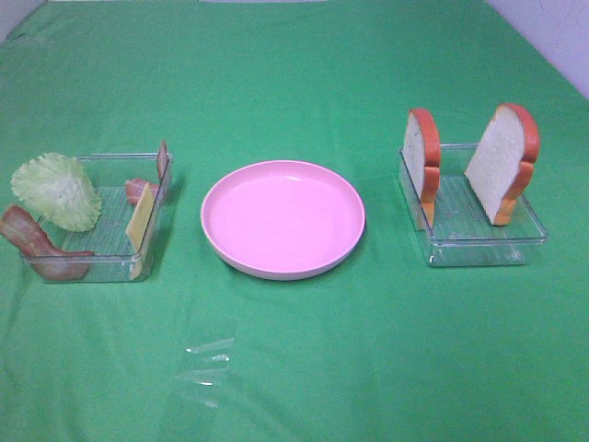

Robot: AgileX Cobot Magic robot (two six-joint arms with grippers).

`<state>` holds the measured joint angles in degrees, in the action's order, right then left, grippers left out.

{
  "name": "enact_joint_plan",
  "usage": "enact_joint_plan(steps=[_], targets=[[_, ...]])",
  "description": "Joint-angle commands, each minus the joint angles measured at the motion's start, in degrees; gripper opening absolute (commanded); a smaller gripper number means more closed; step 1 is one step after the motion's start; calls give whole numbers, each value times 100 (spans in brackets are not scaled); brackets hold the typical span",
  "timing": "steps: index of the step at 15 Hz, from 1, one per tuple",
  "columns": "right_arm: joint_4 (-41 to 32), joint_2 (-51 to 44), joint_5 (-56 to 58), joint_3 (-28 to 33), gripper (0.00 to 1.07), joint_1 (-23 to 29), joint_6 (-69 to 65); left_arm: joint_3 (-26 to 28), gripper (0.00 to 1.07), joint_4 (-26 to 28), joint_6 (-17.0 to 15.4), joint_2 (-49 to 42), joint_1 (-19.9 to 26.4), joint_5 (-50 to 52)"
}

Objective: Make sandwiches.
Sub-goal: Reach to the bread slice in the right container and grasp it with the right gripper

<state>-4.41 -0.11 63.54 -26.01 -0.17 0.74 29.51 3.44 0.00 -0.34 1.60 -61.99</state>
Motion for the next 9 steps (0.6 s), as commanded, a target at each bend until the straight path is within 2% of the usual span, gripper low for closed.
enact_joint_plan(steps=[1, 9], targets=[[11, -138, -11, 6, 76, 0, 97, 0, 98, 29, -57, -97, -23, 57], [-23, -138, -11, 6, 76, 0, 97, 0, 98, 29, -57, -97, -23, 57]])
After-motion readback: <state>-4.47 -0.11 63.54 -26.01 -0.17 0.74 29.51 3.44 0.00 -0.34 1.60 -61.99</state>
